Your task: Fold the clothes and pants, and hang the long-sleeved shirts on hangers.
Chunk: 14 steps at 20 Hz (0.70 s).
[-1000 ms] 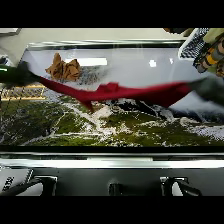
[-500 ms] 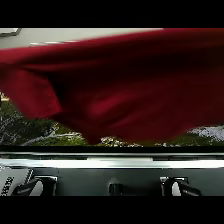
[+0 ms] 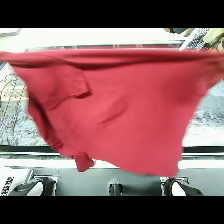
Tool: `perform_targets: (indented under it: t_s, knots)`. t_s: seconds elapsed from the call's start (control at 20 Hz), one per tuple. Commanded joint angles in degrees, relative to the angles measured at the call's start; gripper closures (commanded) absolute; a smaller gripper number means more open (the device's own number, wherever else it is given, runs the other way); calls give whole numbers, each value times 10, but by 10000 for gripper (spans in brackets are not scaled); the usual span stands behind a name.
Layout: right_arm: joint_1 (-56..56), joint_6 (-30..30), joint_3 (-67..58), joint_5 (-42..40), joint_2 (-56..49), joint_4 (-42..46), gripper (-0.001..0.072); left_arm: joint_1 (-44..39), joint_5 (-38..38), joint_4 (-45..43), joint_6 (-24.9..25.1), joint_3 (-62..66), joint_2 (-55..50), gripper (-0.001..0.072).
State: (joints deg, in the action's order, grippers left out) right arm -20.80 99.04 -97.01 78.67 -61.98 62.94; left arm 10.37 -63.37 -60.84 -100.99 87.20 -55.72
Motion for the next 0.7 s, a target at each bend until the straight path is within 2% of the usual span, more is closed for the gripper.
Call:
perform_targets:
  t_s: [0.0, 0.2, 0.3, 0.6, 0.65]
  knots:
    - [1, -17, 48, -38, -164, -44, 689, -60, 80, 7, 37, -39, -148, 691]
    - [3, -90, 58, -153, -337, -196, 688, -84, 171, 7, 34, -38, -322, 692]
    - [20, -131, 58, -203, -393, -236, 688, -84, 185, 11, 35, -38, -378, 691]
    - [108, -140, 58, -328, -451, -219, 686, -87, 181, 14, 35, -38, -435, 688]
    - [113, -140, 58, -334, -451, -210, 643, -85, 177, 13, 35, -38, -435, 678]
